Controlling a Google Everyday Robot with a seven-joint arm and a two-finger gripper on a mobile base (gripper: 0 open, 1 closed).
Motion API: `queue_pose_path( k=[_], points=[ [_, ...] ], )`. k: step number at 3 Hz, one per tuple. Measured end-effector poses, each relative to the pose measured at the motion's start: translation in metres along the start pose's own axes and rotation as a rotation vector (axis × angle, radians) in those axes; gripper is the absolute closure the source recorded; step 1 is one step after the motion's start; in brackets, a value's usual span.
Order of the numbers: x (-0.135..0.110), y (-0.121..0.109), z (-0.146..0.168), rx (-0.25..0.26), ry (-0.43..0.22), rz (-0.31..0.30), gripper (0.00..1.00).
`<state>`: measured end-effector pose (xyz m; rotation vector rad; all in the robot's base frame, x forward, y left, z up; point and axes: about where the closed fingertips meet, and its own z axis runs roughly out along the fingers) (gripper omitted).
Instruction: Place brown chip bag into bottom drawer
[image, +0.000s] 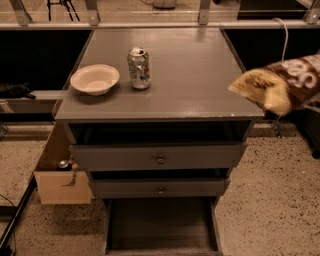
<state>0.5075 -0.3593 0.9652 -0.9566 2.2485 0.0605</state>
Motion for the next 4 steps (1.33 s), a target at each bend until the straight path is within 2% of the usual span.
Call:
queue_pose_path(
  k=[1,2,3,4],
  points=[
    [0.028,0.055,-0.002,-0.099,0.005,0.007,1.00],
    [0.049,0.115,0.006,-0.230,0.016,-0.004,1.00],
    [0.048,0.118,0.009,-0.234,0.018,-0.001,1.00],
    [0.047,0.140,0.035,-0.265,0.028,0.018,1.00]
  ],
)
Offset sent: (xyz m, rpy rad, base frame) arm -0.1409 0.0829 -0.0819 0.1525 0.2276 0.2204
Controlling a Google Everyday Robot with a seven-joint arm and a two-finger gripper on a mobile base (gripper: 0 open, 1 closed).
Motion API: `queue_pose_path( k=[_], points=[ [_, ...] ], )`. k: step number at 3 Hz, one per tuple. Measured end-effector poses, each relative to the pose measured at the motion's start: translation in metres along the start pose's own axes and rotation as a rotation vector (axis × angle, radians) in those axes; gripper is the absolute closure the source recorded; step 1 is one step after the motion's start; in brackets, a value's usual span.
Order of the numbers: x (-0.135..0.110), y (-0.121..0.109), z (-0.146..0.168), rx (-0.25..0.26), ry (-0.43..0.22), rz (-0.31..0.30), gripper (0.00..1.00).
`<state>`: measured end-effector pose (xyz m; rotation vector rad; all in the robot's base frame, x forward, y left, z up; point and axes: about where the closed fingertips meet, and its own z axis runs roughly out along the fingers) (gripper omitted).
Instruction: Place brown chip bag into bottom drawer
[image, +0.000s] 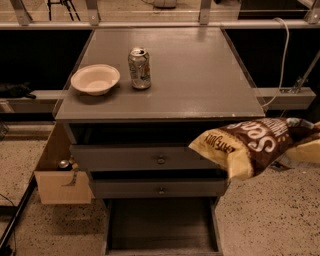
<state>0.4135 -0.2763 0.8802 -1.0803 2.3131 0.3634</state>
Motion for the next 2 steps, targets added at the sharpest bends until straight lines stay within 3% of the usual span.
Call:
queue_pose_path(
  k=[2],
  points=[
    [0.027,0.074,0.106,-0.115,0.036,0.065,1.00]
  ],
)
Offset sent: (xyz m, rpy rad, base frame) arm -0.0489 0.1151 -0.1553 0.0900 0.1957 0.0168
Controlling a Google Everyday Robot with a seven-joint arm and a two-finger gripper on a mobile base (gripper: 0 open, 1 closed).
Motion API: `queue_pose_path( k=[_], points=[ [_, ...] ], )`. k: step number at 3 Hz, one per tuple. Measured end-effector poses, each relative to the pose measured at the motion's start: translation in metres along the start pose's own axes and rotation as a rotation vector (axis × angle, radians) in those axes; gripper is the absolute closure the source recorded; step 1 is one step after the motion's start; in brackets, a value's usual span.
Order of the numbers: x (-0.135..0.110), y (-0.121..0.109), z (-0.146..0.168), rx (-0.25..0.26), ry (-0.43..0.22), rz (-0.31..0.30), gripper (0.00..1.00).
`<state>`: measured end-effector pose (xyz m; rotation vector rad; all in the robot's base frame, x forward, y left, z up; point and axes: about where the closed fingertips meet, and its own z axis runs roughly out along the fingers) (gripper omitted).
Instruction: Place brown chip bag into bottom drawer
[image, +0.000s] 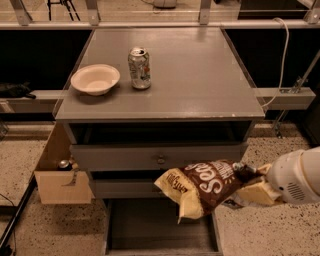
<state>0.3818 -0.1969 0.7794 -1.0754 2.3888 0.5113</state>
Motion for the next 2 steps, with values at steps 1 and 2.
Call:
queue_pose_path(
  k=[1,2],
  points=[
    [0.0133,0.0190,0.0496,-0.044,0.013,0.011,1.00],
    [0.0134,0.0190,0.0496,-0.044,0.013,0.012,1.00]
  ],
)
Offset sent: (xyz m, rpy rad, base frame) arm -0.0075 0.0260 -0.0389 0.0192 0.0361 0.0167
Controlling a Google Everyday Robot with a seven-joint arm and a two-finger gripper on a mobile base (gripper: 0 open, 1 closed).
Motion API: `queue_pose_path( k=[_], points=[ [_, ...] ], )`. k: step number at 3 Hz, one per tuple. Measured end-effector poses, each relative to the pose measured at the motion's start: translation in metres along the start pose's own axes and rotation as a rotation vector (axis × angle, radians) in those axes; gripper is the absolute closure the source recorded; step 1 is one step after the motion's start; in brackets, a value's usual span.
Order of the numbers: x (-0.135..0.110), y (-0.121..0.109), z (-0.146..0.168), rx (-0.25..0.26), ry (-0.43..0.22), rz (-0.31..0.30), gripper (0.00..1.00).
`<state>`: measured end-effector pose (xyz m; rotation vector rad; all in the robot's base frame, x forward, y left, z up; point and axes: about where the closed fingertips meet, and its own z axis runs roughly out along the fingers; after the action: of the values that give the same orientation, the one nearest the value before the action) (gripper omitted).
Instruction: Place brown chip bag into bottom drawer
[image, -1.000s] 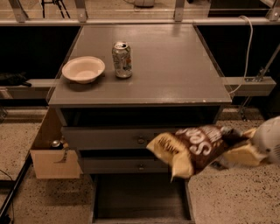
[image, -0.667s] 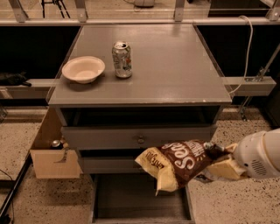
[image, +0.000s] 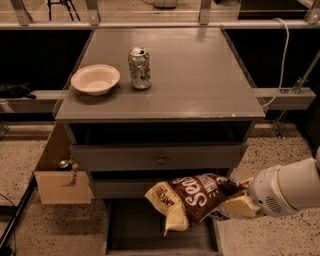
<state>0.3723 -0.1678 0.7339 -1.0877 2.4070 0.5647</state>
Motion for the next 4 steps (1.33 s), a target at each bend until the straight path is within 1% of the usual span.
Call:
queue_pose_path(
  k=[1,2,3,4],
  points=[
    [-0.002,0.000,0.002,0.024,-0.005,0.020,1.00],
    [-0.004,-0.008,0.030,0.014,-0.006,0.080,1.00],
    [-0.002,-0.025,0.062,0.000,-0.024,0.171,1.00],
    [-0.002,-0.025,0.062,0.000,-0.024,0.171,1.00]
  ],
)
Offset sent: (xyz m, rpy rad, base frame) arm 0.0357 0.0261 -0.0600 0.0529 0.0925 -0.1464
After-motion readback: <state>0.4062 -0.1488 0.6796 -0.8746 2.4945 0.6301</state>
